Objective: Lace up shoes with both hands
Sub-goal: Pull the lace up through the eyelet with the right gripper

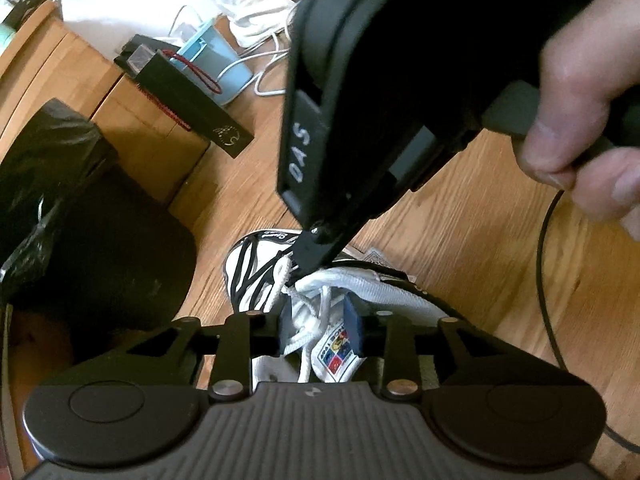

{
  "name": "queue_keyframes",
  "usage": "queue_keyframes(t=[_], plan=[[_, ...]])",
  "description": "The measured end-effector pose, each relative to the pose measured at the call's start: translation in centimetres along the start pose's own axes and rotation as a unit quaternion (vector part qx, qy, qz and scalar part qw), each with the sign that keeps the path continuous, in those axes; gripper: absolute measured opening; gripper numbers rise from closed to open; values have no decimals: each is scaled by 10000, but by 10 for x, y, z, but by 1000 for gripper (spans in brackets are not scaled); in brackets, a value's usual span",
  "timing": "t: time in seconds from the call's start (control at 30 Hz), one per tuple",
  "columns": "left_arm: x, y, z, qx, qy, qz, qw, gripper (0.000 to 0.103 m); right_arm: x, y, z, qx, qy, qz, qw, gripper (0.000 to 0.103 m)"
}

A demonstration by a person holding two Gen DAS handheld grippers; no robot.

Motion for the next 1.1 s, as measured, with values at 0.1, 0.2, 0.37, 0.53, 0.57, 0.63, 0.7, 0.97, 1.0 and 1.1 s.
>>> queue_keyframes(t=[0.1, 0.2, 0.37, 0.53, 0.57, 0.63, 0.7, 0.97, 1.0, 1.1], plan=[[-8, 5, 1, -147, -37, -68, 9999, 41, -1, 0, 3, -130, 119, -10, 9998, 3], [-16, 13, 6, -475, -73, -150, 9987, 41, -2, 0, 5, -234, 231, -27, 9995, 3], [-25, 27, 16, -1040, -177, -201, 9942, 42, -5, -1, 6, -304, 354, -117, 9988, 3], [-26, 39, 19, -1298, -280, -122, 9911, 42, -7, -1, 5, -305, 426, -131, 9985, 3], [-26, 43, 20, -1390, -277, -70, 9899, 42, -7, -2, 7, -365, 462, -129, 9982, 3], [-27, 50, 19, -1500, -221, -35, 9884, 44, -7, -2, 8, -428, 511, -138, 9977, 3], [-26, 52, 20, -1535, -189, -17, 9880, 45, -8, -3, 8, -453, 562, -172, 9972, 3], [-25, 54, 21, -1702, -112, 9, 9853, 47, -27, -23, 4, -581, 817, -455, 9939, 3], [-25, 54, 21, -1699, -102, 12, 9854, 47, -28, -24, 4, -624, 844, -464, 9934, 3], [-25, 56, 21, -1762, -67, 26, 9843, 47, -36, -32, 0, -457, 849, -650, 9932, 3]])
Point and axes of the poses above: each gripper's, at about its wrist camera, not at the fingertips, and x roughly the way its jaws point, z to its left, y to its underside, the point moved 7 cm from there along x, roughly the way its jaws point, and after that the axes turned 8 degrees about z, right-handed, at the moved point
